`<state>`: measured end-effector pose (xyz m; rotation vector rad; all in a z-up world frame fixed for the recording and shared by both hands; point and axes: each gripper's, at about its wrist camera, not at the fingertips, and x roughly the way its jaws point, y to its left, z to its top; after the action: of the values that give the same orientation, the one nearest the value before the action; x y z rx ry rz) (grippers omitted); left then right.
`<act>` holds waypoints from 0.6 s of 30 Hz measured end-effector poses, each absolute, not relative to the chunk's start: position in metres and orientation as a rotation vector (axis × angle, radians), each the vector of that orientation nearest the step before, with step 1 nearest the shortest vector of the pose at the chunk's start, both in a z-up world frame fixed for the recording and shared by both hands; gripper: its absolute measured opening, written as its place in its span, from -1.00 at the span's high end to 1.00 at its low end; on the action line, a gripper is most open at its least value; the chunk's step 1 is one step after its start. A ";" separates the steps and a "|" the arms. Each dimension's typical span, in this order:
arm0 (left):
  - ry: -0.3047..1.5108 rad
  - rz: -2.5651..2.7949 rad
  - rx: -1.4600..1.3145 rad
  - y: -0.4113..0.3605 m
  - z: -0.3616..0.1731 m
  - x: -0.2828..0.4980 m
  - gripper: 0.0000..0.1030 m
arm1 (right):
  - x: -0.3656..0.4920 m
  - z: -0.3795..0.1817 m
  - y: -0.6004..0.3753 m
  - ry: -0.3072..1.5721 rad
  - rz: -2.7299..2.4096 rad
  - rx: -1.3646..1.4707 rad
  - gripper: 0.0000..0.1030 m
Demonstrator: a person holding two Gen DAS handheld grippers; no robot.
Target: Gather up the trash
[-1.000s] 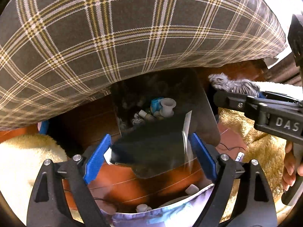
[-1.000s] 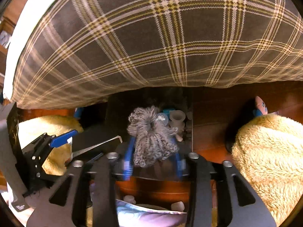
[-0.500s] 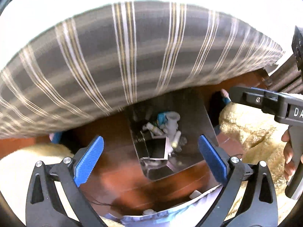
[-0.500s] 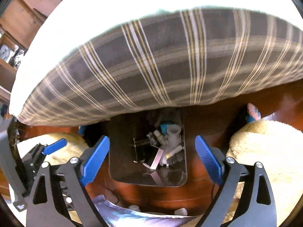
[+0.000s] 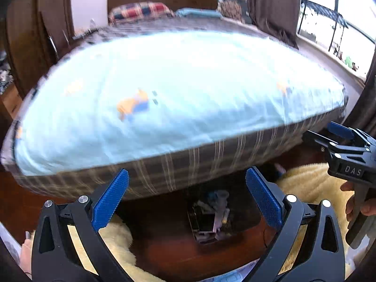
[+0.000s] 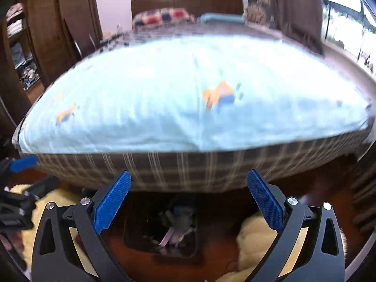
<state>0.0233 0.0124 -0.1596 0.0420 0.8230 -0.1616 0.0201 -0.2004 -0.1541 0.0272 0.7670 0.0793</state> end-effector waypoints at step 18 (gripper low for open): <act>0.475 -0.057 0.040 0.031 -0.056 -0.040 -0.84 | -0.053 -0.049 -0.216 0.413 -0.050 -0.006 -0.94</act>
<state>-0.0405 0.0309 -0.0562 0.0403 0.4750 -0.0570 -0.0532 -0.2163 -0.0493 -0.0063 0.4128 -0.0495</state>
